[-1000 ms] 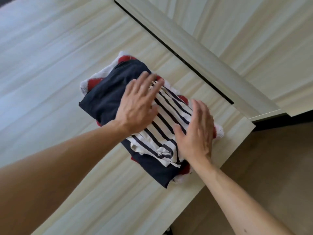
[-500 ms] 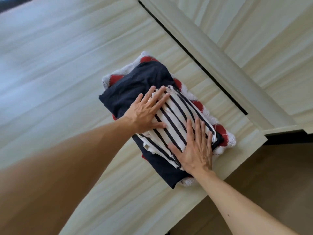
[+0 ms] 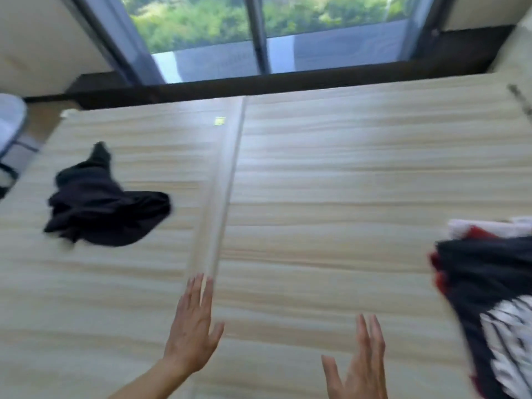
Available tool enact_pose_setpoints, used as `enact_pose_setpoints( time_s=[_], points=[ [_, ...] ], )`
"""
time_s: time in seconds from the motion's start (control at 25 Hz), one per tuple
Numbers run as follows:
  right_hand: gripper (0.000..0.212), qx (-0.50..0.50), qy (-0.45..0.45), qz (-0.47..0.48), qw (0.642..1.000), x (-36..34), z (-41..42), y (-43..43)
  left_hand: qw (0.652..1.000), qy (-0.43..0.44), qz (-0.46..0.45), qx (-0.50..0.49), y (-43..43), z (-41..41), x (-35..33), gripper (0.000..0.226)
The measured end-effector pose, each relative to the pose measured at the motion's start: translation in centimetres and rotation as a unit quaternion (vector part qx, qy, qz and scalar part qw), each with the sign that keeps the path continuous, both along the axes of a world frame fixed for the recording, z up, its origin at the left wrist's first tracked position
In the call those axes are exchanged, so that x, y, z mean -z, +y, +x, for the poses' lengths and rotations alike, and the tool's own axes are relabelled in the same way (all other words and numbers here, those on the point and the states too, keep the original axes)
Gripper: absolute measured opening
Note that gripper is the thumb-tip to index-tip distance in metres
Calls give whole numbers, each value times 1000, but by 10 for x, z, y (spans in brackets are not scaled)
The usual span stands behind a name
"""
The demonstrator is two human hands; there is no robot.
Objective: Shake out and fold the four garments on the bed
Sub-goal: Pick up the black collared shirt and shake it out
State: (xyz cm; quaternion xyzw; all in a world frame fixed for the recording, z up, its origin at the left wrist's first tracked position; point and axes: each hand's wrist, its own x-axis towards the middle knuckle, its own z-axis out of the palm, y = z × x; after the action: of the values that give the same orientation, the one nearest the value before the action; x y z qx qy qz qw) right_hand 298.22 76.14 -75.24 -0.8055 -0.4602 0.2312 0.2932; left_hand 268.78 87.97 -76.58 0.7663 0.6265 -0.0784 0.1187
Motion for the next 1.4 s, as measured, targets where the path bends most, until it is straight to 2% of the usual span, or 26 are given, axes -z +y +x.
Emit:
enact_pose_setpoints(
  time_s=[0.16, 0.24, 0.36, 0.52, 0.68, 0.72, 0.76, 0.8, 0.88, 0.96, 1.0, 1.08, 1.16, 1.2, 1.28, 1.32, 1.4],
  points=[
    [93, -53, 32, -15, 998, 23, -148, 58, 989, 50, -30, -134, 52, -142, 10, 88],
    [96, -101, 58, -43, 992, 34, -213, 80, 983, 59, -45, -170, 88, -190, 14, 86],
    [93, -159, 62, -53, 984, 55, -310, 128, 986, 74, -30, -144, 149, -255, 34, 85],
    [87, -175, 55, -66, 981, 84, -385, 188, 992, 99, 15, -79, 244, -288, 60, 88],
    [85, -188, 45, -71, 978, 107, -416, 234, 994, 31, -11, -107, 312, -309, 99, 112],
    [85, -188, 42, -72, 979, 110, -418, 239, 995, 23, -8, -100, 318, -312, 105, 111],
    [84, -187, 36, -74, 979, 111, -418, 244, 996, 28, 15, -87, 318, -315, 109, 102],
    [83, -186, 30, -72, 979, 109, -418, 249, 996, 34, 44, -70, 315, -317, 110, 82],
    [78, -177, 23, -39, 983, 99, -419, 261, 994, -43, 91, -53, 301, -317, 106, 35],
    [73, -149, 34, 20, 988, 78, -423, 279, 987, -126, 95, -6, 259, -307, 102, 16],
    [71, -137, 47, 37, 989, 67, -428, 290, 985, -152, 69, 33, 229, -296, 103, 16],
    [69, -156, 69, 22, 985, 53, -442, 311, 974, -203, -39, 96, 160, -267, 105, 19],
    [79, -223, 62, -62, 971, 57, -457, 316, 936, -249, -179, 172, 91, -232, 104, 32],
    [86, -257, 32, -127, 958, 64, -461, 310, 927, -262, -193, 185, 64, -221, 107, 41],
    [88, -300, -77, -201, 929, 84, -455, 283, 935, -314, -135, 98, 32, -222, 106, 47],
    [77, -315, -123, -181, 924, 92, -447, 269, 929, -358, -95, 20, 27, -233, 99, 40],
    [42, -337, -151, -114, 922, 98, -424, 245, 913, -401, 10, -69, 33, -261, 86, 19]
  ],
)
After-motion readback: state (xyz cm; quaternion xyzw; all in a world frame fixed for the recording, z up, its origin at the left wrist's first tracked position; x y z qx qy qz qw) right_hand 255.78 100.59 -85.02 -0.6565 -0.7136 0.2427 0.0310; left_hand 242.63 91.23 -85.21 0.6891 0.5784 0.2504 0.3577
